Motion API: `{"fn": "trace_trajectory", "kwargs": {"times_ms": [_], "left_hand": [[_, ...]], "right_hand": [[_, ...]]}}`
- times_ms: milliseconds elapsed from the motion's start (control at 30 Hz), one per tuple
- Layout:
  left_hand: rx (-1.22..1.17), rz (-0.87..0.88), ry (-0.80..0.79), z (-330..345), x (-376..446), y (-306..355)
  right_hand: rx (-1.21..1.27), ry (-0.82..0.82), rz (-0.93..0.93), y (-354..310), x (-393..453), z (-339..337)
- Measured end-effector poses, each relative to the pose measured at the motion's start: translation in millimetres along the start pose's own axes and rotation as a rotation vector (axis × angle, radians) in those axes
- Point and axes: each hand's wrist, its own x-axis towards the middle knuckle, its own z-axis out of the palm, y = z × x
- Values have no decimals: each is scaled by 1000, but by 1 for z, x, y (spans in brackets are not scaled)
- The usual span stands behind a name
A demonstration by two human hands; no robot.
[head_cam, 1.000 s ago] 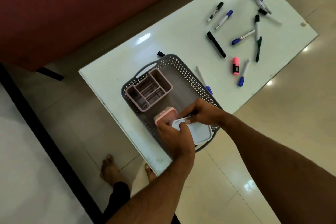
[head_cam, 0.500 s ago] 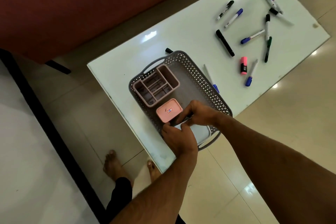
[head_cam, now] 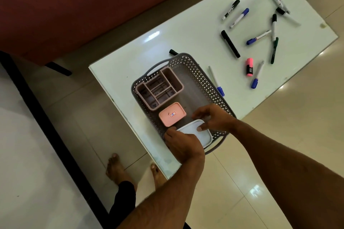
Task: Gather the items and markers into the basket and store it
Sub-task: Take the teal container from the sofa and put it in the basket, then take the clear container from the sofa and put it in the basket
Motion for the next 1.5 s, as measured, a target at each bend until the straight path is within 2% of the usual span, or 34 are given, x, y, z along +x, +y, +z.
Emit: {"fn": "trace_trajectory", "kwargs": {"times_ms": [167, 367, 433, 500, 633, 800, 1100, 1300, 1500], "left_hand": [[81, -6, -47, -4, 0, 3], [128, 34, -18, -9, 3, 5], [91, 49, 15, -16, -2, 11], [18, 107, 50, -27, -5, 20], [-138, 230, 71, -56, 15, 52], [-283, 398, 19, -106, 105, 129], [-531, 368, -302, -235, 311, 287], [-626, 308, -357, -317, 401, 358], [-622, 306, -358, -347, 462, 412]], "right_hand": [[6, -15, 3, 7, 2, 6], [31, -52, 36, 2, 5, 3], [26, 13, 36, -6, 4, -3], [31, 154, 21, -17, 3, -16], [200, 387, 37, -59, 17, -52], [372, 488, 36, -144, 76, -94], [905, 634, 24, -313, 219, -129], [1068, 616, 10, -395, 300, -164], [1106, 630, -26, -439, 358, -208]]}}
